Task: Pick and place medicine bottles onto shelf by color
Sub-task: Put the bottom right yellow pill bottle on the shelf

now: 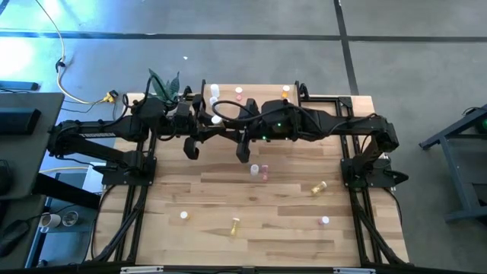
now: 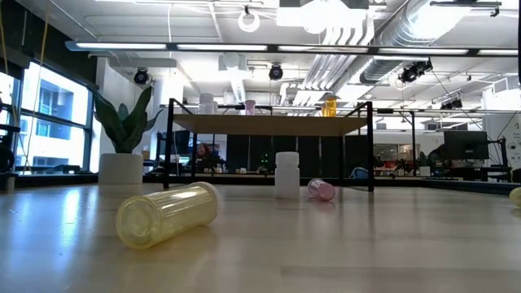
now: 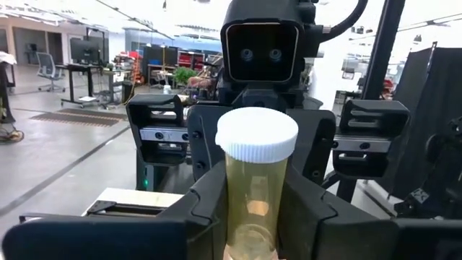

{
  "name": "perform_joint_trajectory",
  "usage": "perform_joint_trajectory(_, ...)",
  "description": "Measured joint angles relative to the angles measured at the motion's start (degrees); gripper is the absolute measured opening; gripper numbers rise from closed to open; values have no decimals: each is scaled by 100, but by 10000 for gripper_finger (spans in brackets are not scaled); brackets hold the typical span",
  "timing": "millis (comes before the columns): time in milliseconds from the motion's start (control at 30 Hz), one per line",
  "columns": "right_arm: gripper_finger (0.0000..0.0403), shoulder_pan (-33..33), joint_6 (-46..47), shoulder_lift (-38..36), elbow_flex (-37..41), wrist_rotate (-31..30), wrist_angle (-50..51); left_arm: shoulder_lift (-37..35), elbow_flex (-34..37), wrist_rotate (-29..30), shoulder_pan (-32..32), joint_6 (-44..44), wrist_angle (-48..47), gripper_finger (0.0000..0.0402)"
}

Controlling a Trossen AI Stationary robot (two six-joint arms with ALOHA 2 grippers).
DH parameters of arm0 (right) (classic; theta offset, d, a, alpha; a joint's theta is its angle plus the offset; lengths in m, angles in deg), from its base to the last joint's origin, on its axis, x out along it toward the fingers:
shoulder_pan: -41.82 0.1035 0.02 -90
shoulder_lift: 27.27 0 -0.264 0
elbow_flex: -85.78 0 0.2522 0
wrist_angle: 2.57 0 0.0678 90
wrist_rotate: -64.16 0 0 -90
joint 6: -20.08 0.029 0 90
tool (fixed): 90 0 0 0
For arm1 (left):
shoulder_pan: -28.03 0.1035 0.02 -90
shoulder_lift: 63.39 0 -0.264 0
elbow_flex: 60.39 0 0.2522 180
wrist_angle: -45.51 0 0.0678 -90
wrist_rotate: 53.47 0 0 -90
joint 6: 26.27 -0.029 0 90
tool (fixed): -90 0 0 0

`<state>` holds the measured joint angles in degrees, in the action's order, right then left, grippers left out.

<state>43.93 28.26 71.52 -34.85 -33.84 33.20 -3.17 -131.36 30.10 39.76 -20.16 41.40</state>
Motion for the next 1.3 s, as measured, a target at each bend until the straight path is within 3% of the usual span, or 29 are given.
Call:
perform_joint_trajectory(233,87,-111,-144,0,-7,15,175,4,4,297,12,-304,-82,83)
perform_joint_trajectory(433,149,-260,-221,2,-7,-45,552,-11,4,549,201,-392,-212,83)
perform_joint_trajectory(600,183,-518,-316,2,-7,-43,1441,-3,4,754,442,-392,-351,83)
perform_joint_trajectory(800,188,-937,-834,-45,-4,-54,2228,-2,4,875,710,-389,-982,83)
perform_joint_trajectory(1033,188,-1536,-1355,-427,-4,-30,1999,0,4,1109,813,-385,-1789,83)
perform_joint_trajectory(1133,188,-1766,-1603,-584,-4,353,1658,80,4,1182,813,-381,-1861,83)
perform_joint_trajectory(1300,188,-2019,-1943,-673,-4,1544,1203,361,0,1164,807,-378,-1847,83)
